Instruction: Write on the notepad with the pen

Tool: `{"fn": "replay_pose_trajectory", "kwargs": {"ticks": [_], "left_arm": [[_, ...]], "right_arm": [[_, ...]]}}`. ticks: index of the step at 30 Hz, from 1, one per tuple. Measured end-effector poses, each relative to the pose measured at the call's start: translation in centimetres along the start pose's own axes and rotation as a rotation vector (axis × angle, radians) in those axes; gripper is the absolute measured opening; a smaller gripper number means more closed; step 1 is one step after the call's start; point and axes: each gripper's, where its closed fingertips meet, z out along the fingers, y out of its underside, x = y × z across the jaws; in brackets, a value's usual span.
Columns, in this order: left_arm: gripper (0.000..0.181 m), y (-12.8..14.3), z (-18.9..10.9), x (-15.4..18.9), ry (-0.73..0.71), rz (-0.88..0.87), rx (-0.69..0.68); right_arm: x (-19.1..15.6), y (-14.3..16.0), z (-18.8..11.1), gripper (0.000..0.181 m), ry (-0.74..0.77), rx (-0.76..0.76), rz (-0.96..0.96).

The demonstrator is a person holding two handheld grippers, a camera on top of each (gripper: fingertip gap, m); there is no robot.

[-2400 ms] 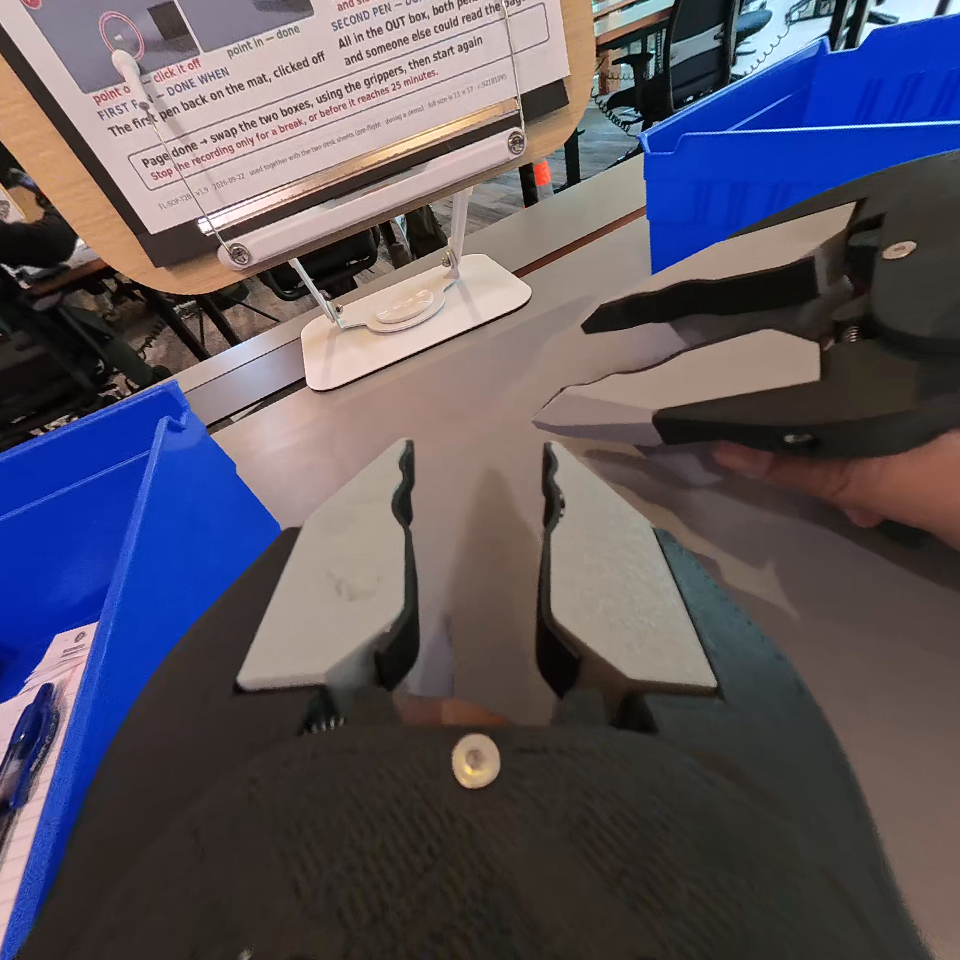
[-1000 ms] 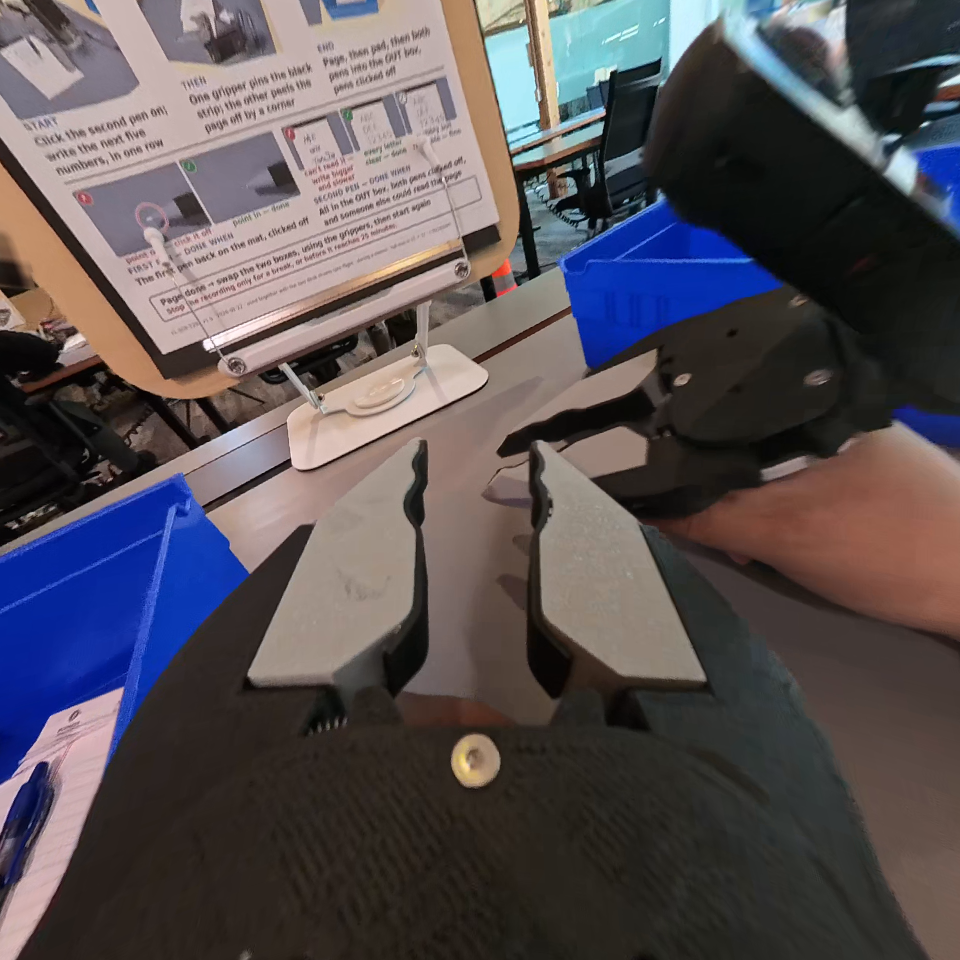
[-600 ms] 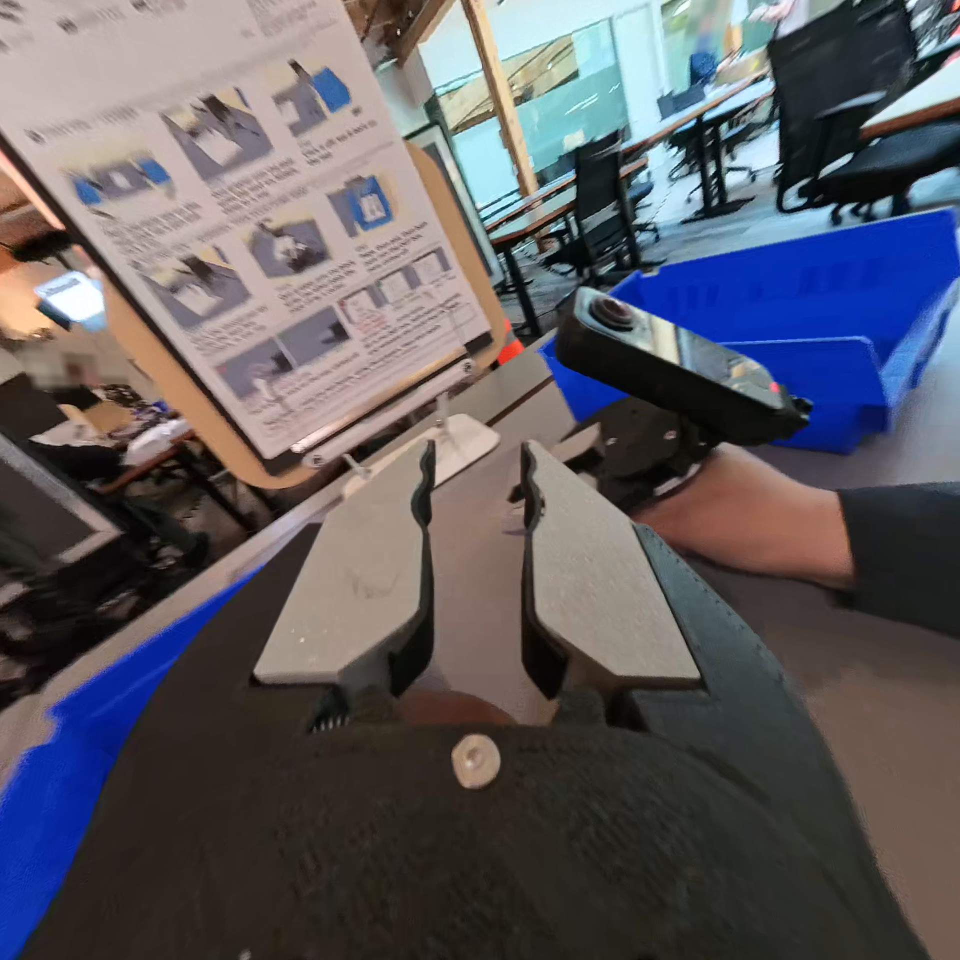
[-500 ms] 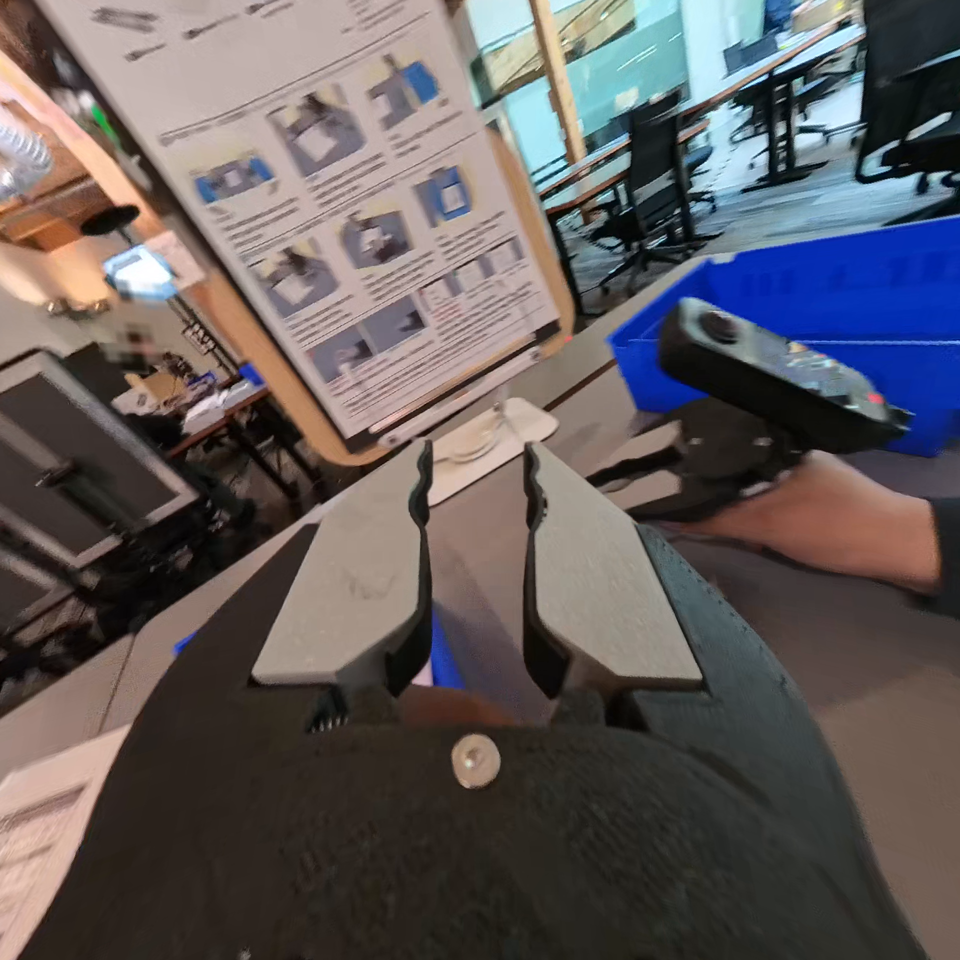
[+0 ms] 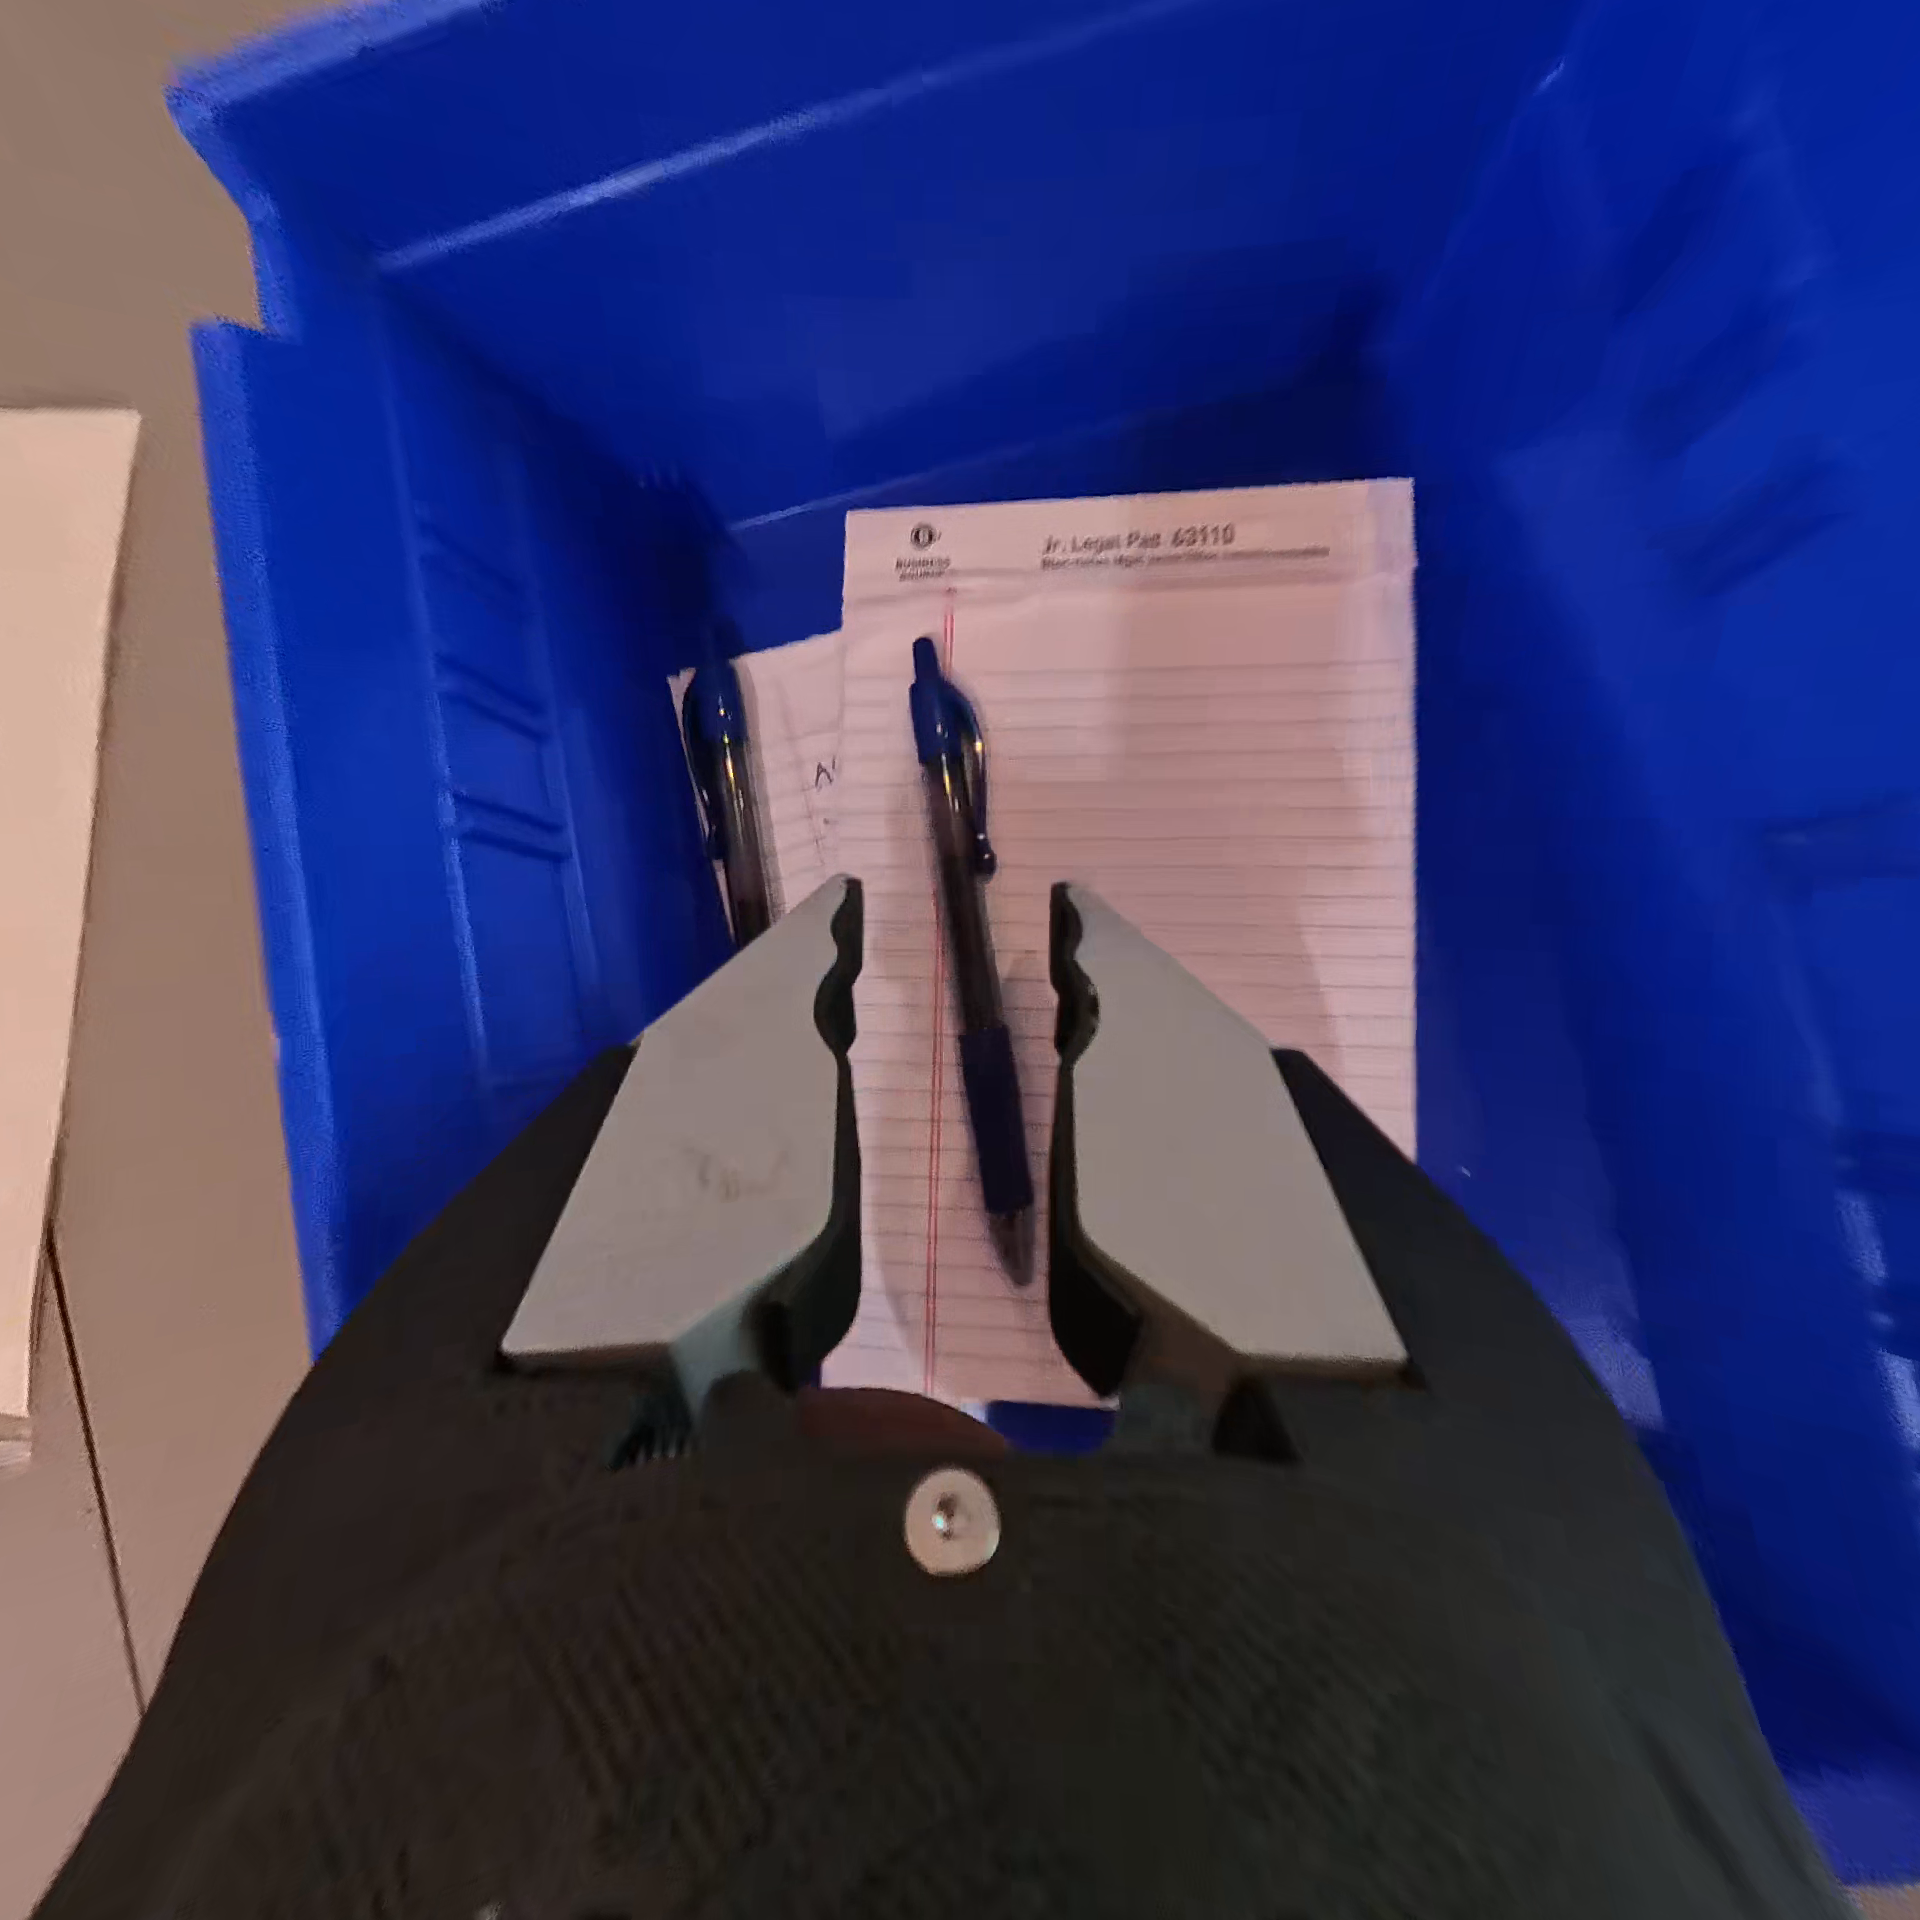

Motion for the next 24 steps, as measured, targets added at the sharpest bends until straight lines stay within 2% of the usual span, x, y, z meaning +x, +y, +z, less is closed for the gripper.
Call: {"fn": "replay_pose_trajectory", "kwargs": {"ticks": [4, 6, 11, 17, 24], "left_arm": [[0.031, 2.4, 1.7, 0.6, 0.044, 0.007, -0.12], [0.009, 2.2, 1.8, 0.4, 0.049, 0.001, -0.098], [0.008, 2.1, 1.8, 0.0, 0.078, -0.012, -0.096], [0.008, -2.7, -2.0, 1.8, 0.167, -0.027, 0.109], [0.007, -9.6, -8.0, 10.4, 0.325, 0.086, 0.276]], "right_arm": [[-0.1, 0.1, 0.1, 0.024, -0.01, -0.006, 0.005], [-0.1, 0.1, 0.1, 0.024, -0.015, -0.01, 0.009], [-0.1, 0.1, 0.2, 0.023, -0.019, -0.01, 0.012], [0.0, -0.2, 0.0, 0.023, -0.023, 0.006, 0.018], [2.2, -1.6, -1.2, 0.024, 0.025, 0.063, 0.08]]}}
